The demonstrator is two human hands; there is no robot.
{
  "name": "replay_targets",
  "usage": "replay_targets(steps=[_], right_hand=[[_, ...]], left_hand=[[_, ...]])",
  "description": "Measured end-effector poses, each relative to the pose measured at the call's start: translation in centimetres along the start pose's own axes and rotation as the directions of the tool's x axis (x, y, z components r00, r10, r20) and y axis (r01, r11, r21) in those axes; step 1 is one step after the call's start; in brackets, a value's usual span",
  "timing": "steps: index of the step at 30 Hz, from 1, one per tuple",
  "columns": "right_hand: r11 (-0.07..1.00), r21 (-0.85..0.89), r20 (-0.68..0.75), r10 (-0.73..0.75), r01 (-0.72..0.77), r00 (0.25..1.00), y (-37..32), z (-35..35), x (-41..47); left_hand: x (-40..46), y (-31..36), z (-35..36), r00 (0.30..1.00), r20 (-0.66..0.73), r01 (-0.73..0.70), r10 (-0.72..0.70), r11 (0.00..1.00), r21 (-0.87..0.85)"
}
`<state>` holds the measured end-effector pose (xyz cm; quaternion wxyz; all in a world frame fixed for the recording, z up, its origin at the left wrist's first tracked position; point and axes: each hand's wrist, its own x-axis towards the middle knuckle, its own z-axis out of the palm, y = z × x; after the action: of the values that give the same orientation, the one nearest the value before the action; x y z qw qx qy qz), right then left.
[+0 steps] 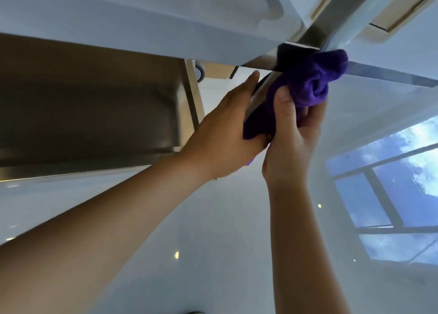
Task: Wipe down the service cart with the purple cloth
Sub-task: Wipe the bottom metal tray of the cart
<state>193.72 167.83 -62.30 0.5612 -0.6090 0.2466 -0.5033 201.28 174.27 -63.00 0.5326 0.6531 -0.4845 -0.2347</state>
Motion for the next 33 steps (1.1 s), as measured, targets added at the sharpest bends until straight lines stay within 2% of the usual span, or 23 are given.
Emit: replay_targets(steps=[2,3,5,10,14,19,21,24,27,30,32,33], right_hand=[[1.0,-0.006,0.031,0.008,-0.008,0.999,0.0,-0.9,0.7],[0.999,-0.016,0.046,0.031,-0.03,0.998,0.1,-0.8,1.2],[0.996,-0.057,0.088,0.069,-0.064,0.994,0.5,-0.8,2.2],[0.992,0.01,0.149,0.121,-0.124,0.981,1.8,-0.9,2.5],[0.981,-0.056,0.164,0.195,-0.188,0.967,3.5,-1.1,1.5],[0.955,-0.15,0.047,0.267,-0.258,0.962,6.6,-1.3,-0.1],[0.928,-0.205,-0.022,0.312,-0.31,0.95,8.4,-1.3,-1.6],[0.84,-0.265,-0.104,0.464,-0.474,0.88,10.8,-0.9,-4.4],[0.807,-0.29,-0.154,0.49,-0.514,0.858,11.7,-0.6,-5.0],[0.835,-0.304,-0.198,0.415,-0.458,0.888,10.4,0.0,-4.7],[0.901,-0.186,-0.215,0.351,-0.391,0.911,8.2,0.2,-4.2],[0.922,-0.057,-0.236,0.359,-0.382,0.903,6.6,0.3,-3.6]], left_hand=[[0.7,0.1,-0.7,0.994,-0.042,-0.102,0.104,0.994,0.051],[1.1,-0.2,-1.0,0.992,-0.055,-0.104,0.11,0.989,0.101],[1.4,-1.0,-1.2,0.996,-0.069,-0.045,0.056,0.987,0.155],[1.3,-2.7,-0.9,0.991,-0.12,0.074,-0.053,0.981,0.179],[1.1,-4.4,-0.7,0.984,-0.027,0.177,-0.176,0.952,0.25],[0.2,-6.0,0.0,0.971,0.032,0.219,-0.238,0.93,0.295],[-0.3,-7.1,0.6,0.974,0.043,0.184,-0.223,0.883,0.431],[-1.9,-9.1,1.6,0.98,0.029,0.139,-0.197,0.783,0.606],[-2.4,-10.0,1.8,0.987,0.024,0.113,-0.159,0.792,0.6],[-2.2,-9.6,1.1,0.979,0.017,0.169,-0.205,0.847,0.503],[-2.5,-9.5,0.4,0.957,0.034,0.243,-0.289,0.857,0.454],[-2.6,-9.5,0.0,0.948,0.054,0.259,-0.314,0.859,0.443]])
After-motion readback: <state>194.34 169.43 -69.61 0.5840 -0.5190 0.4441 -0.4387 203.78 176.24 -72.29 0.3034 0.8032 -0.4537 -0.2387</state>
